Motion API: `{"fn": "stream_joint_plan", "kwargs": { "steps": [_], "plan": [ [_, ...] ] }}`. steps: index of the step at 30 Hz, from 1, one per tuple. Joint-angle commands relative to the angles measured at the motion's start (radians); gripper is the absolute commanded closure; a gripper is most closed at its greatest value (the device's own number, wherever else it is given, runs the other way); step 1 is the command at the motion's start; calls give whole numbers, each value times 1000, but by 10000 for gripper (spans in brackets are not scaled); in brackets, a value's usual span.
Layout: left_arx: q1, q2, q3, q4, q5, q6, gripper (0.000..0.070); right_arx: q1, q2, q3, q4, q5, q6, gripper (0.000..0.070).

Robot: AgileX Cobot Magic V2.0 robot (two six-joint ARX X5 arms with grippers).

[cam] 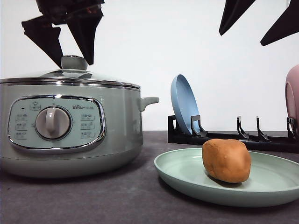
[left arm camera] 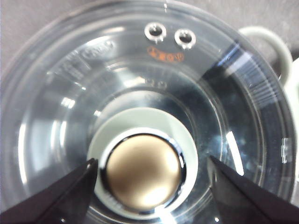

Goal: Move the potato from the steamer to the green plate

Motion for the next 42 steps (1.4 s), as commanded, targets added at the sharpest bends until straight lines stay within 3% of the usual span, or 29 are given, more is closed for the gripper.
{"fn": "stream_joint_plan", "kwargs": {
  "steps": [1, 10, 23, 29, 31, 33, 34, 35, 37, 42],
  "plan": [
    [-5, -28, 24, 11, -2, 13, 212, 8, 6, 15, 5, -9, -8, 148],
    [-11, -175, 24, -7, 17, -3, 230, 8, 6, 15, -48, -145, -8, 148],
    [-11, -338, 24, -123, 329, -4, 230, 8, 6, 15, -179, -429, -11, 149],
    [-11, -360, 24, -167, 402, -2, 236, 8, 6, 15, -179, -473, -11, 150],
    [-11, -361, 24, -171, 402, -2, 304, 8, 6, 15, -179, -472, -11, 156],
    [-11, -361, 24, -171, 402, -2, 469, 8, 6, 15, -179, -473, -11, 244],
    [-11, -361, 24, -170, 402, -2, 564, 8, 6, 15, -179, -473, -11, 330],
    [-11, -361, 24, -170, 403, -2, 665, 8, 6, 15, -179, -472, -12, 461],
    [-11, -361, 24, -169, 403, 0, 697, 8, 6, 15, -178, -471, -15, 685],
    [-11, -361, 24, -161, 402, 0, 696, 8, 6, 15, -177, -472, -15, 700]
  ]
}}
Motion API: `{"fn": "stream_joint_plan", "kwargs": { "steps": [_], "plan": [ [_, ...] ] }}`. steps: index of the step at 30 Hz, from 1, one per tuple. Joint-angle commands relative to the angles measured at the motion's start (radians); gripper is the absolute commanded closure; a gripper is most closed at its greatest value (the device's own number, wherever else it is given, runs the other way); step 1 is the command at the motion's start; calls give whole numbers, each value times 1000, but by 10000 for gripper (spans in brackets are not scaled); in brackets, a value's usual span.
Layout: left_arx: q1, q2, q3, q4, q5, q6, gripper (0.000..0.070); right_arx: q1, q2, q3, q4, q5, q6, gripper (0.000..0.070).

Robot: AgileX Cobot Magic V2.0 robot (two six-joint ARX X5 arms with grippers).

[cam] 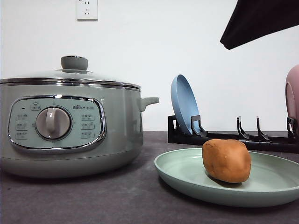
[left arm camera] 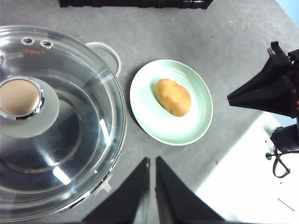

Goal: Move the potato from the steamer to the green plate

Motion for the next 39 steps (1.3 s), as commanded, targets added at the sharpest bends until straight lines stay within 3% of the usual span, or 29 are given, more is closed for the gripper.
{"fn": "stream_joint_plan", "kwargs": {
  "steps": [1, 21, 25, 32, 39],
  "plan": [
    [-5, 5, 24, 9, 5, 5, 696, 8, 6, 15, 8, -2, -11, 700],
    [-4, 1, 24, 9, 4, 5, 697, 8, 6, 15, 8, -2, -11, 700],
    [25, -45, 23, 42, 4, 79, 696, 8, 6, 15, 8, -2, -11, 700],
    [197, -250, -68, 398, 4, 107, 696, 8, 6, 15, 8, -2, -11, 700],
    [396, -531, -391, 787, -67, 137, 696, 8, 6, 15, 8, -2, -11, 700]
  ]
}}
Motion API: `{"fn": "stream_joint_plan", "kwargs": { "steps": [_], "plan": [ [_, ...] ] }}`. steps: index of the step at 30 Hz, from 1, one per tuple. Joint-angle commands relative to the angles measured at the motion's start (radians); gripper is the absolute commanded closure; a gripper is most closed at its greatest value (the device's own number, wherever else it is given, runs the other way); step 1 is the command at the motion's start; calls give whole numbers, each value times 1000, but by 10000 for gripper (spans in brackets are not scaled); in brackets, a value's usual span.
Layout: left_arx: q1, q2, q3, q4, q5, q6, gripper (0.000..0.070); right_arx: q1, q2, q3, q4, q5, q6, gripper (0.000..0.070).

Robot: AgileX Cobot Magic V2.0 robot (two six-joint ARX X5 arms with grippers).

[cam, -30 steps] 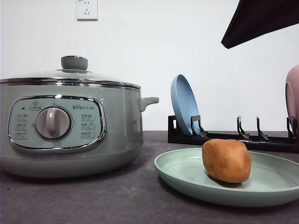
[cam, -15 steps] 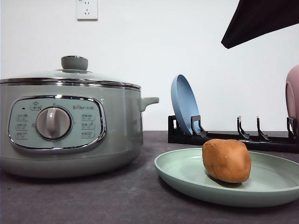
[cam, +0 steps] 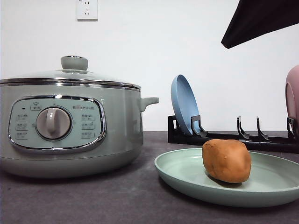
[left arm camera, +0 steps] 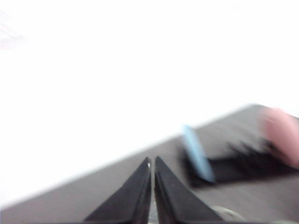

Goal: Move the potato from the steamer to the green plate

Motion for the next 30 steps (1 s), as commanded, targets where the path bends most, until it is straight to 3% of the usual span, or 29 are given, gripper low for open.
{"fn": "stream_joint_plan", "kwargs": {
  "steps": [1, 7, 13, 20, 30],
  "plan": [
    [30, -63, -96, 97, -42, 25, 696, 8, 6, 15, 8, -1, -12, 700],
    [103, -277, -449, 320, -178, 23, 696, 8, 6, 15, 8, -2, -11, 700],
    [123, -435, -743, 428, -273, 16, 696, 8, 6, 15, 8, -1, -11, 700],
    [123, -563, -976, 448, -323, 13, 696, 8, 6, 15, 8, -2, -11, 700],
    [123, -677, -1161, 444, -326, 12, 696, 8, 6, 15, 8, -2, -12, 700]
  ]
}}
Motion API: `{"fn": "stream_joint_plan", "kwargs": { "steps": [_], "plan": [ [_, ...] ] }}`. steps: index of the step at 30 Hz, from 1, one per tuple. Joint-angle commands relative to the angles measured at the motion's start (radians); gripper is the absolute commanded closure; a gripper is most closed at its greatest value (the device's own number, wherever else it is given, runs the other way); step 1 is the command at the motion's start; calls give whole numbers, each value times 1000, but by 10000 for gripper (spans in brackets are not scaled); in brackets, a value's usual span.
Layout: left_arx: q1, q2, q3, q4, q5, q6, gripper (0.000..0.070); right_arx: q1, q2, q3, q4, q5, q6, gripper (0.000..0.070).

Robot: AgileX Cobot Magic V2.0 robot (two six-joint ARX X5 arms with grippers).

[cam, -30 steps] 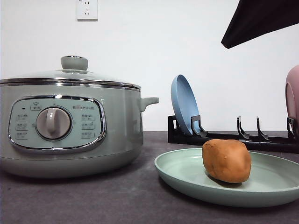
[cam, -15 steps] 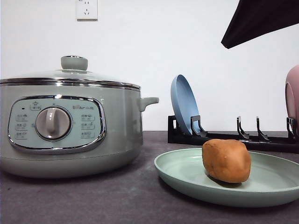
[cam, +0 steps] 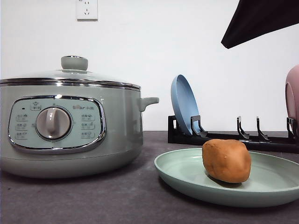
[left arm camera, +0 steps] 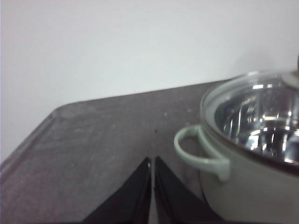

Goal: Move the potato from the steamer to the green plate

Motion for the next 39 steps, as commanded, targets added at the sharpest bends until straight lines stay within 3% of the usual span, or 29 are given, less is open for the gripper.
{"fn": "stream_joint_plan", "kwargs": {
  "steps": [1, 9, 18, 22, 39],
  "plan": [
    [3, -10, -17, 11, -4, -3, 696, 8, 6, 15, 8, -2, -11, 700],
    [3, -51, -96, 7, -4, -28, 696, 8, 6, 15, 8, -2, -11, 700],
    [3, -61, -99, -116, -4, -43, 696, 8, 6, 15, 9, -2, -11, 700],
    [3, -61, -99, -116, -3, -81, 696, 8, 6, 15, 11, -2, -11, 700],
    [3, -61, -99, -116, -3, -81, 696, 8, 6, 15, 15, -2, -11, 700]
  ]
}}
